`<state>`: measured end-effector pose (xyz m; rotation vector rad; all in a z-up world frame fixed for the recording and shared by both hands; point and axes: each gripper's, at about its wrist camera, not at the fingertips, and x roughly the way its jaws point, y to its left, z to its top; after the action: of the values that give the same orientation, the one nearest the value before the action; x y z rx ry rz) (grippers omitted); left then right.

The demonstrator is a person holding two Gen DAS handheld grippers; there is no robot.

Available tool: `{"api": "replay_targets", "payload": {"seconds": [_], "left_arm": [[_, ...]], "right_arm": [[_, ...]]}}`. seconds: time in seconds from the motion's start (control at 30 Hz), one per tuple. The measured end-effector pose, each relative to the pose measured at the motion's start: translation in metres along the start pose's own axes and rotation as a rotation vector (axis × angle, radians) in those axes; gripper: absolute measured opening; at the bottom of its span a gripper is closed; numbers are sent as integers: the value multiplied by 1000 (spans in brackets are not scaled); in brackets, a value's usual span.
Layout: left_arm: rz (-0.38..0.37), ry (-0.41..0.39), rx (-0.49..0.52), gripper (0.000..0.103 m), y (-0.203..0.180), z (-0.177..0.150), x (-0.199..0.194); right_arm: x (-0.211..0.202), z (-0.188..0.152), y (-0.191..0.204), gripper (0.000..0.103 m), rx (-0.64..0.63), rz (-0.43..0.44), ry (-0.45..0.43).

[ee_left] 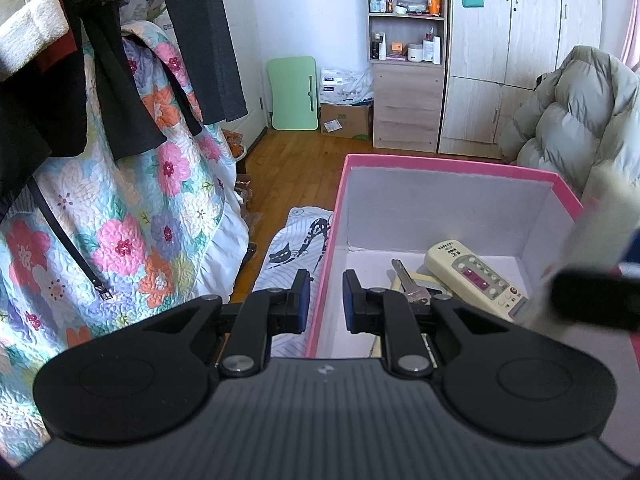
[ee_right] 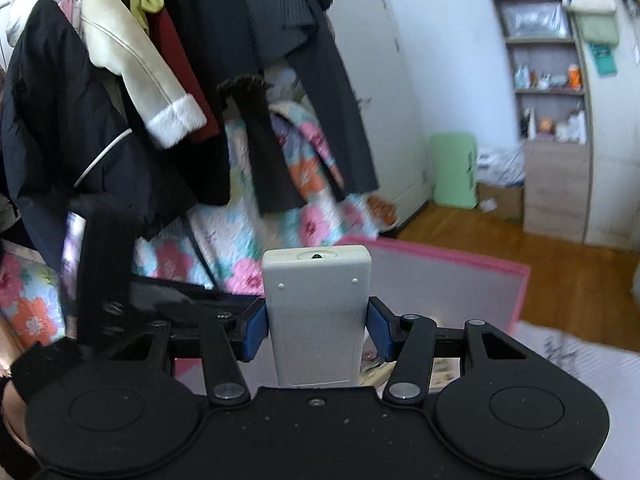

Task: Organize rigid objects
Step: 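Carry the white remote into the pink box and release it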

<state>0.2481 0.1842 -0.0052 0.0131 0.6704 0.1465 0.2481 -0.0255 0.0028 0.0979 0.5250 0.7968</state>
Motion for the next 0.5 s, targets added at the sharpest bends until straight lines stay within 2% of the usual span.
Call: {"api": "replay_targets", "payload": {"seconds": [0.1,0.2,0.5], "left_arm": [[15,-10,-2,16,-1,0,-1],[8,-11,2,16,-2,0,-1],[3,-5,9,16,-1,1,-1]], "right_arm": [[-1,-15,-3,58,40,-15,52],[-13,-29,6,58,2,-29,79],[-32,-36,38,58,-143,-109,268]]}}
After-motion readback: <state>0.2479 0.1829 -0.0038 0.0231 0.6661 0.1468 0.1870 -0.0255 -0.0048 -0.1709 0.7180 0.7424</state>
